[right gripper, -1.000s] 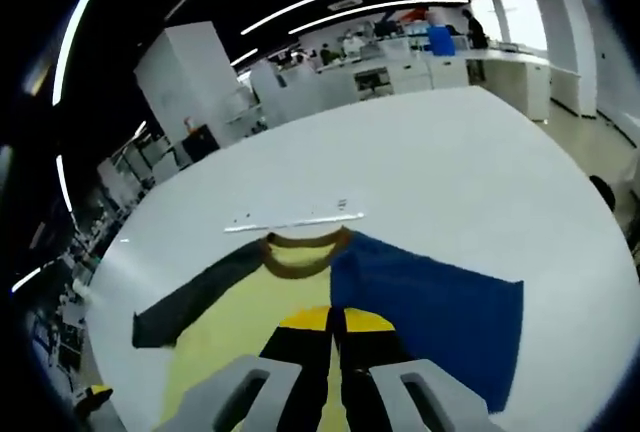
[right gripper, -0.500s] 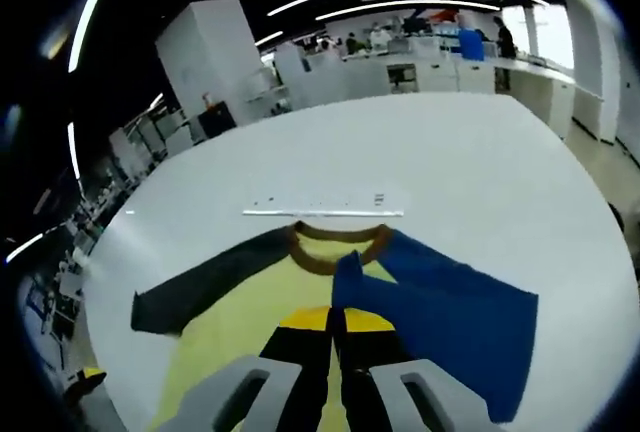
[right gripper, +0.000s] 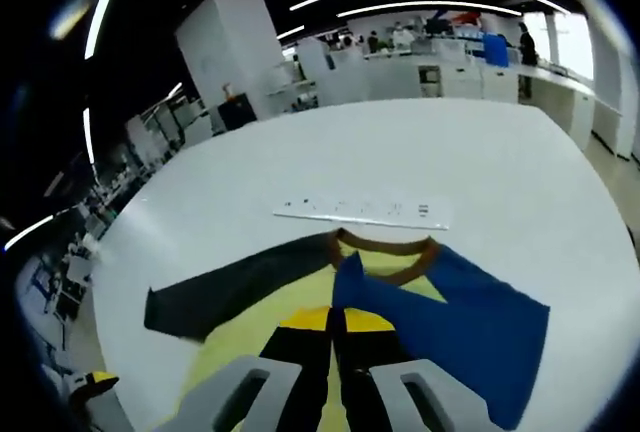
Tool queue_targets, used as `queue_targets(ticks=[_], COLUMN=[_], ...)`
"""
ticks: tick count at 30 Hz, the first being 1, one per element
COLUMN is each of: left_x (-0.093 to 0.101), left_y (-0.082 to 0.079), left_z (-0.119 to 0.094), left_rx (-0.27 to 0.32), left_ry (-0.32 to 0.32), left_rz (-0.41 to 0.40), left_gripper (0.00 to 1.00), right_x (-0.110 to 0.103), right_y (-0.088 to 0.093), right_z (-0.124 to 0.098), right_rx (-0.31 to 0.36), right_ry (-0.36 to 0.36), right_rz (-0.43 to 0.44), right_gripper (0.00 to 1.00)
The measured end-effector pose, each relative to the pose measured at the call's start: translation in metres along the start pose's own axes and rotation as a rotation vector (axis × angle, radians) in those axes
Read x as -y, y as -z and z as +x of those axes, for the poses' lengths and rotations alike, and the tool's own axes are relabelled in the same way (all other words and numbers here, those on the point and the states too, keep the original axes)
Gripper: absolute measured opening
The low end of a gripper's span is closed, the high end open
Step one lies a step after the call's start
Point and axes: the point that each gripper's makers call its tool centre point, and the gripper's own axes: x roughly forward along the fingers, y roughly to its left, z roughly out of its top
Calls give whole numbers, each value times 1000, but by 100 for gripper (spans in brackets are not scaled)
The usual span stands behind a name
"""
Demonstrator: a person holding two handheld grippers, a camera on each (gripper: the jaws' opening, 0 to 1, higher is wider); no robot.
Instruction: Fold the garment on the visible template until the final outline fits inside the template.
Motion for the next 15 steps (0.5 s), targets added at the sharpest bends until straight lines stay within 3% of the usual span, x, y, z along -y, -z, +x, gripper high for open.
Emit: queue_targets(ticks=[15], left_x=[0], left_y=[4], left_z=[-2], left_rx=[-10], left_ry=[-5], left_rz=[-2], left_gripper=[98], right_x=[-34], right_y=[3], right_z=[14], right_rx=[-34], right_ry=[-45], right_rz=[-39], right_gripper=[0])
